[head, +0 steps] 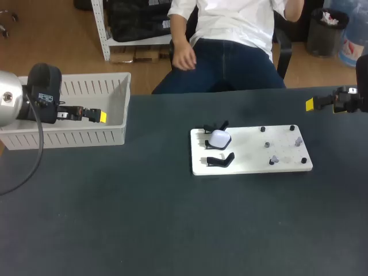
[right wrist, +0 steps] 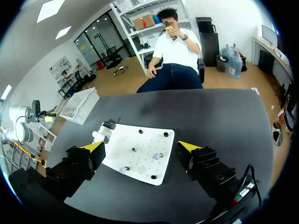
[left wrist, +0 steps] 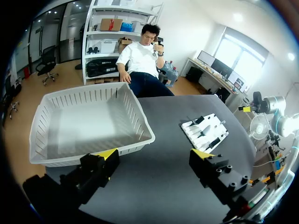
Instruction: Pick up each earbud case from the left stands, insert the matching earbuds, close the lid, and place the case in the box.
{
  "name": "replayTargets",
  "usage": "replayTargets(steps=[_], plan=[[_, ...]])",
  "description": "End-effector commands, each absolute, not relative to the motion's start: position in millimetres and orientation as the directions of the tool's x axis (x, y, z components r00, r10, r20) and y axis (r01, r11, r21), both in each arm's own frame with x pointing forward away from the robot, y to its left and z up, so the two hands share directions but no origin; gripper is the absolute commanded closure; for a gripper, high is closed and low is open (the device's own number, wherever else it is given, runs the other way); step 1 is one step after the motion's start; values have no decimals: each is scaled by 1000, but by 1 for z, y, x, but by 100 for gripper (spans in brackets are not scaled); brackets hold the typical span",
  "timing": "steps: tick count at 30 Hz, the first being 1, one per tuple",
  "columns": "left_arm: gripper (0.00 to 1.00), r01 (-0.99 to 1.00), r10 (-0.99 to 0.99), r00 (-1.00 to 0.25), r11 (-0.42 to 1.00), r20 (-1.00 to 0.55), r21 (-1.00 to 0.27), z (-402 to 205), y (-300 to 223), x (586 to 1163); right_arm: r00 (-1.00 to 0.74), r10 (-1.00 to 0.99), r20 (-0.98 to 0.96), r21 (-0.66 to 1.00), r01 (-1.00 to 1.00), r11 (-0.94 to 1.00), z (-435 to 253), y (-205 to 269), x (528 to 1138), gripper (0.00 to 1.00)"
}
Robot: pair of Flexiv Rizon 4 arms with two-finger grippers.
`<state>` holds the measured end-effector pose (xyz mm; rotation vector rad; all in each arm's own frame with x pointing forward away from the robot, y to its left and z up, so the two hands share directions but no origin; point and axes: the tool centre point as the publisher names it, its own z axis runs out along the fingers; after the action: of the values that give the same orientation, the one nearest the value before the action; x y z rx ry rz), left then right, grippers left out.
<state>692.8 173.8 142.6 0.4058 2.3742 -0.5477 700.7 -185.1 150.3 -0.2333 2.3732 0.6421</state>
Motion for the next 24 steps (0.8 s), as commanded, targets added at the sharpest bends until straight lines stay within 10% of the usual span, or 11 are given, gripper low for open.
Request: replayTargets(steps=[1,18,24], plan=[[0,413,145,-739,869,-657,-273,144,172,694,-767,0,-642,386,-323,864,150,-185,701,0],[0,413,145,-739,869,-657,-273,144,172,694,-767,0,-642,386,-323,864,150,-185,701,0],[0,758,192,-445,601,-875,-253,148,164,698,-767,0,-642,386,-323,864,150,-185,701,0]])
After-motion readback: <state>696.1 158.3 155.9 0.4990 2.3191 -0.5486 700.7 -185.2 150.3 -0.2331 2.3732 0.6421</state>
